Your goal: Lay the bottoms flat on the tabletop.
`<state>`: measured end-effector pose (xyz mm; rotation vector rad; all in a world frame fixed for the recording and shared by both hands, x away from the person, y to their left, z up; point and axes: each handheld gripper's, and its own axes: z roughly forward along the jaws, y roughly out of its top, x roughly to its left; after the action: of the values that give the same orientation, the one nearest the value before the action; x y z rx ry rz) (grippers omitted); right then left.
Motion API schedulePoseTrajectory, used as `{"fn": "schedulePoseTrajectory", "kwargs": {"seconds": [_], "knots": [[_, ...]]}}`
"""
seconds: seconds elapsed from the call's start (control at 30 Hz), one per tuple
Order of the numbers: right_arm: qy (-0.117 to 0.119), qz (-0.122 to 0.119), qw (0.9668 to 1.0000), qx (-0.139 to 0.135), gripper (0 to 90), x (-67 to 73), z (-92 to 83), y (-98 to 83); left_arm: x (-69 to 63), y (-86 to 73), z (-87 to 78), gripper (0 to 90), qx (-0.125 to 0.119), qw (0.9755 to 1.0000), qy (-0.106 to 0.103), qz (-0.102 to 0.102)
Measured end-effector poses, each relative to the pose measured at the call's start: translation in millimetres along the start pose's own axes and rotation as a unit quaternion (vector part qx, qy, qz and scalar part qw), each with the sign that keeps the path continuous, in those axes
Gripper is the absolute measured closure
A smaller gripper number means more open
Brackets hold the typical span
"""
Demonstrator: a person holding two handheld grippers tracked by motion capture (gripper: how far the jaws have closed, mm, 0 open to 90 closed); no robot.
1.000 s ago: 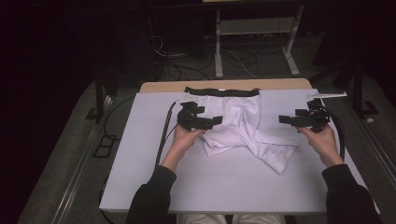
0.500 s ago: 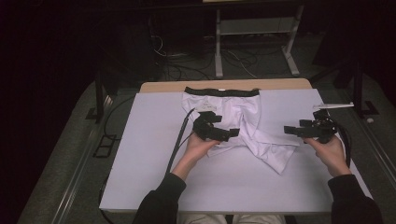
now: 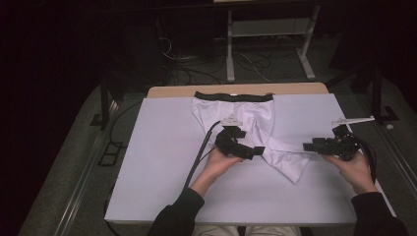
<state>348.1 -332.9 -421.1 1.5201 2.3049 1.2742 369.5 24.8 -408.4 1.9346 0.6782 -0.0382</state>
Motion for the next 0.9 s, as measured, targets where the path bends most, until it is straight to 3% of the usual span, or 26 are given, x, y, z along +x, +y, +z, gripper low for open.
{"fn": "schedulePoseTrajectory", "kwargs": {"seconds": [0.3,0.47,0.63,0.9], "knots": [[-0.018,-0.01,0.9992,0.035,46.3,-7.1,3.3,-10.8,-3.5,-4.0,6.6,0.7,0.009,0.9999,-0.005,0.001],[-0.029,-0.026,0.9976,0.058,47.9,-8.3,12.4,-12.2,-0.6,-7.4,8.8,0.7,0.007,0.9999,-0.007,-0.012],[-0.049,-0.04,0.9948,0.08,55.6,-8.3,20.8,-10.8,0.8,-10.0,11.2,0.7,0.012,0.9998,-0.006,-0.015],[-0.057,-0.049,0.9931,0.091,74.7,-8.3,20.9,-11.6,-0.3,-12.8,17.6,1.8,0.016,0.9996,-0.011,-0.018]]}}
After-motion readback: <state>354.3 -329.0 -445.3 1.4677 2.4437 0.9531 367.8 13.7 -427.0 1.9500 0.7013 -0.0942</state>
